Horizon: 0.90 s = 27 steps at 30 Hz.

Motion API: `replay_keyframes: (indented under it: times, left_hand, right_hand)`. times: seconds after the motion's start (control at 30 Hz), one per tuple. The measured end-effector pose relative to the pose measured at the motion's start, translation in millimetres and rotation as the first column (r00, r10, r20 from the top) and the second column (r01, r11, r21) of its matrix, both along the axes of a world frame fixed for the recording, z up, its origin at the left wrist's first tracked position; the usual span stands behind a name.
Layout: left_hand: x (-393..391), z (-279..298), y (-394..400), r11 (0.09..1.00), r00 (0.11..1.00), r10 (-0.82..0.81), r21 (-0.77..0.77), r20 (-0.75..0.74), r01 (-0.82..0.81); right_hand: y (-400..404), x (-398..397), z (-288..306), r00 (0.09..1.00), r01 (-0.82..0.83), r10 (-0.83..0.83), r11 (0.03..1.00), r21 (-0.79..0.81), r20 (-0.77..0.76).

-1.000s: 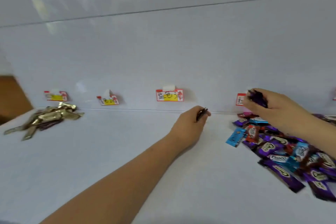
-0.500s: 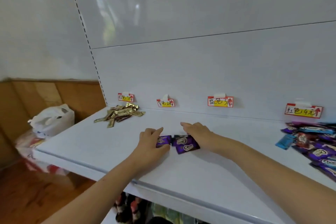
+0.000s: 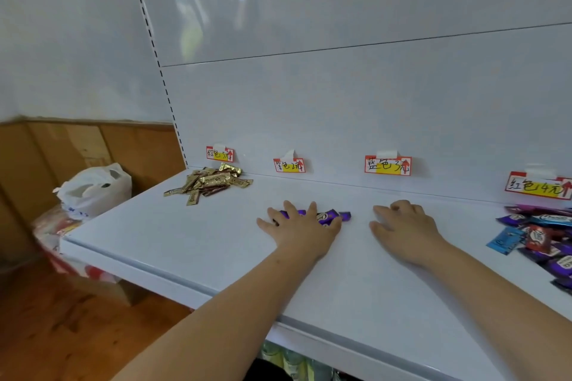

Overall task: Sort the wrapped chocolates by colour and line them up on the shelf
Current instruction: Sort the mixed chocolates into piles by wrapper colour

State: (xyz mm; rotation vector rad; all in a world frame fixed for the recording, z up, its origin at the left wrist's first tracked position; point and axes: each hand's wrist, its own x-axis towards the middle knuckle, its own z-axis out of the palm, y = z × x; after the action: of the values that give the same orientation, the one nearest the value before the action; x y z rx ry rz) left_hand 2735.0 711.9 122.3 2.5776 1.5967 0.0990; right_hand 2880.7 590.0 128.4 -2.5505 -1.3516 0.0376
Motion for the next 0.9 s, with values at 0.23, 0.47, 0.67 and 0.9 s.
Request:
replay_keyframes:
  times: [0.23, 0.47, 0.67, 0.9]
  left_hand:
    - [23, -2, 62, 0.993, 0.993, 0.119, -0.004, 0.026, -0.119]
    - [27, -5, 128, 0.996, 0.994, 0.057, 0.061, 0.097, -0.063]
    - [24, -6, 123, 0.988, 0.987, 0.077, 0.125, 0.138, -0.094]
    - [21, 8, 63, 0.821, 0.771, -0.545, 0.398, 0.33, 0.409]
  right_hand:
    - [2, 4, -4, 1.0, -0.006, 0.006, 1.0, 0.016, 0.008]
    - [8, 11, -9, 1.0, -0.011, 0.011, 1.0, -0.02, 0.005]
    - [8, 8, -6, 0.999, -0.031, 0.031, 0.998, -0.053, 0.009]
    - [1, 15, 3, 0.994, -0.006, 0.019, 0.992, 0.123, -0.111]
